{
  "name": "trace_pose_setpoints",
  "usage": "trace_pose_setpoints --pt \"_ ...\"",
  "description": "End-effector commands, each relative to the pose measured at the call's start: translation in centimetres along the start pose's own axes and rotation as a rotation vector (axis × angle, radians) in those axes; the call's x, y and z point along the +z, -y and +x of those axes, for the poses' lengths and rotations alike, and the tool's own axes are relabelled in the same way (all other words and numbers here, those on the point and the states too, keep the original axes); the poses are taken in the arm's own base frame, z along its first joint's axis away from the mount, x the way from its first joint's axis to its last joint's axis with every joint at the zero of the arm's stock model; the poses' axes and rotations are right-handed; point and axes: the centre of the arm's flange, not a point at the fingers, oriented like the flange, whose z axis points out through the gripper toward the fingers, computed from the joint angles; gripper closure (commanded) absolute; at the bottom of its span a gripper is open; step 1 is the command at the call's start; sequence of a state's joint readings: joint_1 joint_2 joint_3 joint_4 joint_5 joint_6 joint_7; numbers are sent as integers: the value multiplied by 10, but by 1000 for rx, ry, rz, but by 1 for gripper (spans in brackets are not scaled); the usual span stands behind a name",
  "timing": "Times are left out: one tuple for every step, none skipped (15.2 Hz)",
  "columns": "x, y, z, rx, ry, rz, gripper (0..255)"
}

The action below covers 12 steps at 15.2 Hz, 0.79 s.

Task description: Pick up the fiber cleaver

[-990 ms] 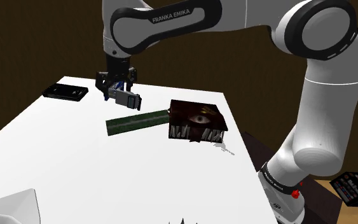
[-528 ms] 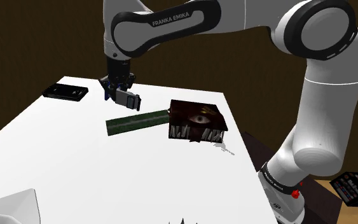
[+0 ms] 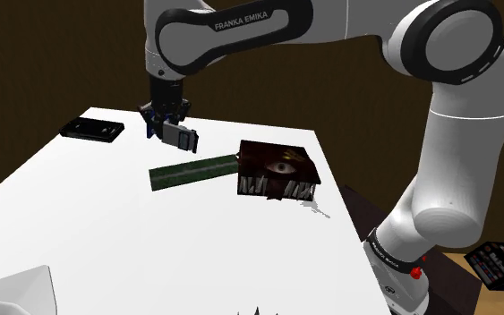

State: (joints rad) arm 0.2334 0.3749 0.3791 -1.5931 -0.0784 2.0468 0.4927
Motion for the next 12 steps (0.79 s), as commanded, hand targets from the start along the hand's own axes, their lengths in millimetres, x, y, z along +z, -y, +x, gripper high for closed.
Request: trace_pose_setpoints --pt "-10 1 0 0 0 0 255" --pt "-15 1 0 0 0 0 255" --pt "-21 2 0 0 0 0 255" --pt "-26 2 1 0 0 0 255" --pt "-31 3 1 0 0 0 255" --pt "-36 4 1 0 0 0 255" --pt "-42 4 2 0 0 0 255" --pt "-47 5 2 0 0 0 255" --pt "-52 5 2 0 0 0 255" --pt "-57 6 3 0 0 0 255" --pt "-63 6 3 0 0 0 255" --pt "-68 7 3 0 0 0 255"
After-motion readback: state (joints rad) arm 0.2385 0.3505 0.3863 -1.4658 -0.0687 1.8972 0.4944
